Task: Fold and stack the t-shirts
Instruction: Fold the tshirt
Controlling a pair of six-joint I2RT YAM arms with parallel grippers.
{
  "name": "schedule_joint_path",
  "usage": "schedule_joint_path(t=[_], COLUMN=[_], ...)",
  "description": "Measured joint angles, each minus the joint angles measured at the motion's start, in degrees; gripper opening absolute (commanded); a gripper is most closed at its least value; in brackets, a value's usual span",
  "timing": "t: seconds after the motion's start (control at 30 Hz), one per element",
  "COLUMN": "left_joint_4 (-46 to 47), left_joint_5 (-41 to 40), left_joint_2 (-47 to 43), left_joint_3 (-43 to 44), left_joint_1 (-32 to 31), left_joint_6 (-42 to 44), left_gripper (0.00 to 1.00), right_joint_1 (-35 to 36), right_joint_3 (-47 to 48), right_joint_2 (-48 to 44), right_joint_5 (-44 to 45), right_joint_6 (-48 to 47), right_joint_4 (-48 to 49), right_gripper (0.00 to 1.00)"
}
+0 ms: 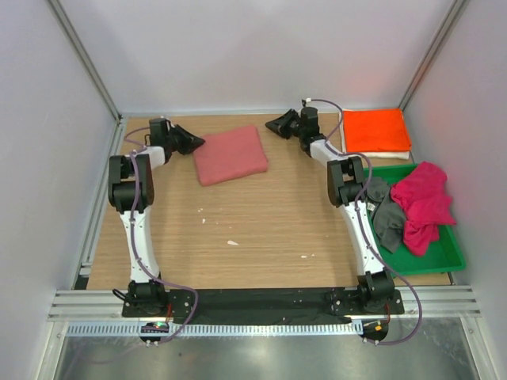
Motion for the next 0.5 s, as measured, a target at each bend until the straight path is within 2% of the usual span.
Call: schedule_joint_path(t=[0.03, 0.13, 0.3, 0.43, 0.5], left_joint_4=[-1.4, -6.1, -17.9, -23.7, -25.9], left_joint_5=[0.0, 0.0, -0.5, -0.7, -1.8], left_joint_2=[0.2, -0.4, -4.0, -12.5, -17.1], left_joint_3=[1.5, 4.5, 10.1, 9.3, 8.3], left_joint_1=[0.3, 0.7, 0.8, -0.4, -2.3], left_joint_6=[0.8, 4.3, 12.0, 17.1, 20.7], left_gripper=[0.27, 0.36, 0.41, 0.53, 0.58], right_joint_1=[-0.1, -0.4, -0.3, -0.3, -0.3], right_joint_3=[0.4, 0.7, -1.1, -5.7, -8.5], right_joint_2=[0.0, -0.9, -6.0, -15.5, -21.5], right_joint_5=[0.3, 0.5, -1.2, -2.6, -3.1], right_joint_6=[-0.4, -1.6, -4.9, -10.4, -13.8], right_joint_4=[-1.2, -5.2, -14.4, -23.5, -27.5], right_gripper=[0.16, 0.15, 0.19, 0.43, 0.48])
